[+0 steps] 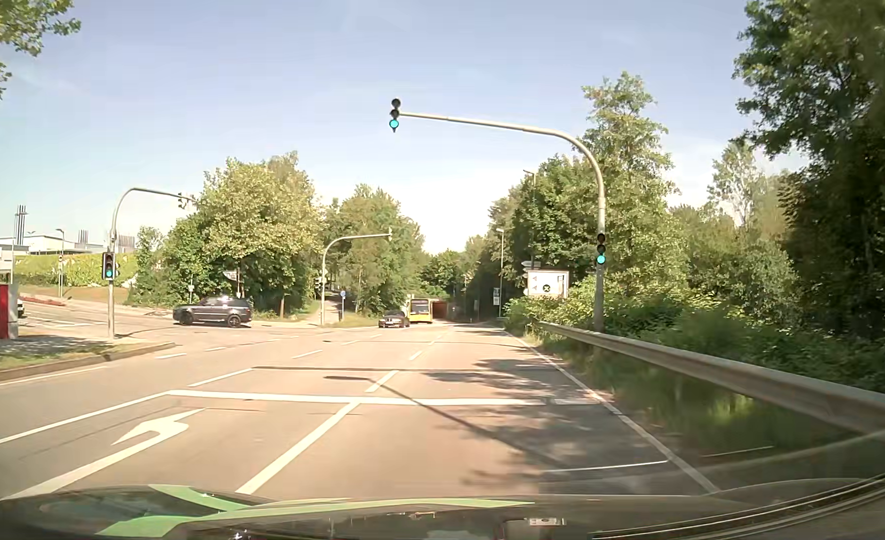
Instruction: Follow the waypoints while adhering to traffic rules and regulations
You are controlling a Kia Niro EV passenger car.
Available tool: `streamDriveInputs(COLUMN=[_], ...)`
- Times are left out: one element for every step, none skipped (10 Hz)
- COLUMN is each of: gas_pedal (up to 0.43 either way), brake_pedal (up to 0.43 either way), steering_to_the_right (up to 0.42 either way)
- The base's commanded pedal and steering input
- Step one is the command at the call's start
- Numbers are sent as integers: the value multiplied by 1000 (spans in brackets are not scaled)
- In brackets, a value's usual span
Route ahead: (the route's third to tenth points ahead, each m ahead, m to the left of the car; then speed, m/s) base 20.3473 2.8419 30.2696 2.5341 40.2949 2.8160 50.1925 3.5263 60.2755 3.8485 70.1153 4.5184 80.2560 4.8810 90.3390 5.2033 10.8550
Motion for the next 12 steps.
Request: streamDriveInputs(gas_pedal=[8, 28, 28, 28, 28, 28, 28, 39, 39, 39, 39, 39], brake_pedal=[0, 0, 0, 0, 0, 0, 0, 0, 0, 0, 0, 0], steering_to_the_right=[-4, -4, -4, -4, -4, -4, -4, -4, -4, -4, -4, -4])
